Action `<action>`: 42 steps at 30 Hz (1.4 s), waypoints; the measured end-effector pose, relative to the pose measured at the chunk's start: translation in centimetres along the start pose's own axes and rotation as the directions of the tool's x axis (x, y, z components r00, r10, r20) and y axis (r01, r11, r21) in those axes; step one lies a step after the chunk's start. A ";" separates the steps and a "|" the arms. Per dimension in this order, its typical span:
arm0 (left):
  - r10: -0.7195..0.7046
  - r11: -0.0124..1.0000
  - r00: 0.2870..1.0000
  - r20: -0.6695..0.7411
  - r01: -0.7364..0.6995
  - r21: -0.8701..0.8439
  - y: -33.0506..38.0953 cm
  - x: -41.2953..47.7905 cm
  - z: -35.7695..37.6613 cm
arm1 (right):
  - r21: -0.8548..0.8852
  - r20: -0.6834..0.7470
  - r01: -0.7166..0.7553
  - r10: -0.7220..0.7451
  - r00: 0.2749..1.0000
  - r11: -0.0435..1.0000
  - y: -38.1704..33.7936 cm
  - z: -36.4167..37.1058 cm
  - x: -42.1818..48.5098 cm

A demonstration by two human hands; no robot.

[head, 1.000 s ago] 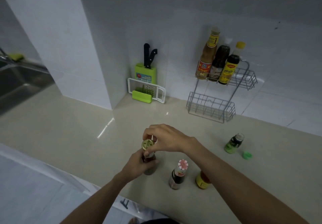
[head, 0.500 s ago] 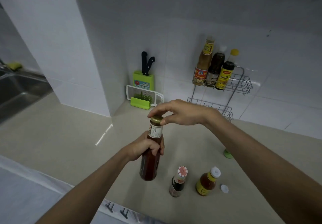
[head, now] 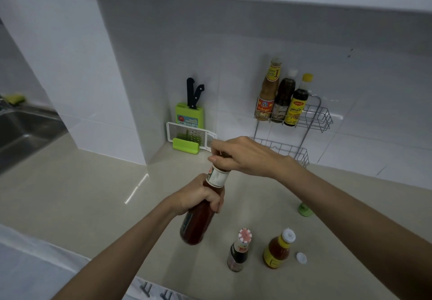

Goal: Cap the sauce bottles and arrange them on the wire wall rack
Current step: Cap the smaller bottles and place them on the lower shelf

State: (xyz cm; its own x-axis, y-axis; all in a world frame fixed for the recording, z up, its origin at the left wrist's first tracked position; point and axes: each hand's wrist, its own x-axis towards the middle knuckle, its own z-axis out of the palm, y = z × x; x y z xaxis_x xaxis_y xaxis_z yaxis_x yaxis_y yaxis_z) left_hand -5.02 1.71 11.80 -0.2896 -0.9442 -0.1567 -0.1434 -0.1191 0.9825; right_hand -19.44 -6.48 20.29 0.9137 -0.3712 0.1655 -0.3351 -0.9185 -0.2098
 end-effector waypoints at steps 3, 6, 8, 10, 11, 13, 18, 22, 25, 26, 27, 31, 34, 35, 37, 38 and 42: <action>-0.008 0.951 0.960 0.280 0.094 -0.296 1.5 -0.8 -0.1 | 0.162 -0.065 0.037 -0.027 0.998 0.986 -0.5 -1.6 0.2; 0.101 0.898 0.881 0.461 0.119 -0.424 2.0 -0.6 -0.4 | 0.209 -0.125 0.091 -0.065 0.990 0.974 -0.7 -2.6 0.7; 0.133 0.883 0.834 0.535 0.146 -0.446 2.0 -0.4 -0.6 | 0.210 -0.137 0.097 -0.069 0.988 0.973 -0.8 -2.5 0.6; 0.114 0.875 0.813 0.571 0.190 -0.446 2.1 -0.7 -0.4 | 0.206 -0.153 0.088 -0.057 0.987 0.975 -1.1 -2.1 0.3; 0.079 0.881 0.831 0.551 0.200 -0.428 2.2 -0.8 -0.2 | 0.181 -0.167 0.084 -0.053 0.984 0.980 -1.2 -1.9 0.2; -0.041 0.934 0.941 0.335 0.156 -0.323 2.5 -0.9 0.4 | 0.045 -0.206 0.047 -0.037 0.978 0.998 -1.1 -1.5 0.0; -0.077 0.970 0.860 -0.505 0.182 0.163 2.3 -0.1 2.4 | -0.060 -0.223 -0.289 0.270 0.937 0.955 -0.8 0.0 0.5; 0.016 1.000 0.974 -0.227 -0.010 0.030 2.7 -0.4 1.8 | -0.062 -0.180 -0.121 0.108 0.978 0.991 -0.6 -1.6 0.1; 0.089 0.989 0.990 0.105 -0.076 -0.124 3.7 -1.3 0.8 | -0.242 -0.155 0.123 -0.163 0.974 0.962 -1.2 -3.1 -0.3; 0.098 0.991 0.988 0.115 -0.087 -0.101 3.8 -1.2 0.6 | -0.271 -0.152 0.140 -0.186 0.971 0.952 -1.2 -3.2 -0.3; 0.102 0.993 0.993 0.065 -0.098 -0.062 3.8 -1.0 0.6 | -0.271 -0.154 0.128 -0.174 0.973 0.954 -1.2 -3.0 -0.2; 0.035 0.995 0.912 -0.408 0.004 0.095 1.9 0.6 1.4 | -0.237 -0.148 -0.086 0.051 0.988 0.968 -1.0 -1.2 0.5; -0.026 0.957 0.778 -0.628 0.202 0.210 0.3 1.3 2.0 | -0.134 -0.165 -0.342 0.319 0.933 0.930 -1.3 1.0 1.0; -0.033 0.931 0.752 -0.659 0.264 0.254 0.0 1.4 2.2 | -0.088 -0.158 -0.423 0.406 0.900 0.902 -1.4 1.8 1.2; -0.035 0.867 0.723 -0.690 0.365 0.338 -0.4 1.5 2.5 | -0.043 -0.125 -0.547 0.539 0.833 0.836 -1.3 3.3 1.6; -0.026 0.833 0.711 -0.702 0.404 0.377 -0.5 1.6 2.7 | -0.053 -0.099 -0.589 0.583 0.806 0.806 -1.1 3.8 1.7; 0.031 0.724 0.659 -0.752 0.503 0.471 -0.8 2.0 2.6 | 0.151 0.059 -0.692 0.693 0.719 0.705 -0.2 4.4 2.1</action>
State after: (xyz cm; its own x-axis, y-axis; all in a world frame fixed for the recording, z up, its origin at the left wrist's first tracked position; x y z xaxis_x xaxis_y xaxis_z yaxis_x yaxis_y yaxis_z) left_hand -7.97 0.74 10.45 0.5159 -0.8566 0.0035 -0.6956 -0.4166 0.5853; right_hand -16.47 -6.44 16.40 0.4382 -0.8950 -0.0836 -0.8342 -0.3703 -0.4085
